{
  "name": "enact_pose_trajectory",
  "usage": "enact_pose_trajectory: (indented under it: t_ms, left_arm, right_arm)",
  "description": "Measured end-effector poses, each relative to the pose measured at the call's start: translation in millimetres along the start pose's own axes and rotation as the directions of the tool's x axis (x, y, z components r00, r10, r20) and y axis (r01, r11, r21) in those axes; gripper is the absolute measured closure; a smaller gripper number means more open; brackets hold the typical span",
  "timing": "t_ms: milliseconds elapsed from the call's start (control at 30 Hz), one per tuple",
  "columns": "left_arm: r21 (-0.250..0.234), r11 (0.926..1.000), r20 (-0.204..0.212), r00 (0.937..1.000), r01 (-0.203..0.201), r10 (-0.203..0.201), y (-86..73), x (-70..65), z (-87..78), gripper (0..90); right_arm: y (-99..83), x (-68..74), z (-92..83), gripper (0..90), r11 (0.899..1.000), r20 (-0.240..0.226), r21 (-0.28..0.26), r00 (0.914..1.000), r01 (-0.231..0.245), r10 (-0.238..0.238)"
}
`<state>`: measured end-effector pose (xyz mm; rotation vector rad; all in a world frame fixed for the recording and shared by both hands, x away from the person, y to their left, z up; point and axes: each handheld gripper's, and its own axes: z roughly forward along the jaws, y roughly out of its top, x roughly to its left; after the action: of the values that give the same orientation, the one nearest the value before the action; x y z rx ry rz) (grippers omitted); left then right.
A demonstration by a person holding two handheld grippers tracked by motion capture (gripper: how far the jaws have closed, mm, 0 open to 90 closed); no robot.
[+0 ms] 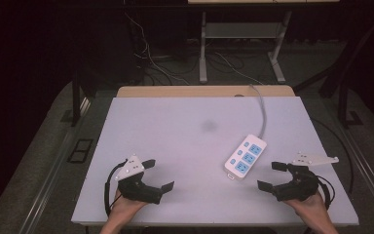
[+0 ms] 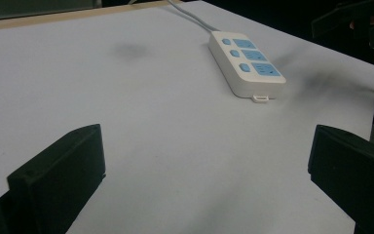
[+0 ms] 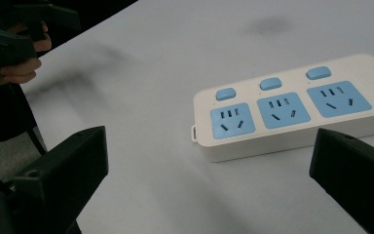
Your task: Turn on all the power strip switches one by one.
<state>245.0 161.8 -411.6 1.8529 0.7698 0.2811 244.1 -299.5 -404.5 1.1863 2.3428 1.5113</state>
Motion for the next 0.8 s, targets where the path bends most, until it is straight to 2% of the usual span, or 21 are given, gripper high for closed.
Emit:
enact_pose_trajectory:
  t_ms: [400,800]
  left_arm:
    - [-0.006,0.9999,0.006,0.9999,0.014,-0.014,-1.4,1.5,-3.0,0.0]
    - [-0.006,0.9997,0.004,0.9997,0.023,-0.023,-2.9,2.1,-3.0,0.0]
  right_arm:
    - [-0.9,-2.8,-3.1,0.4,1.000,-0.013,0.004,0.9998,-0.016,0.017]
    - [-0.5,-3.6,-1.1,0.5,0.999,-0.016,0.037,0.9995,-0.025,0.026]
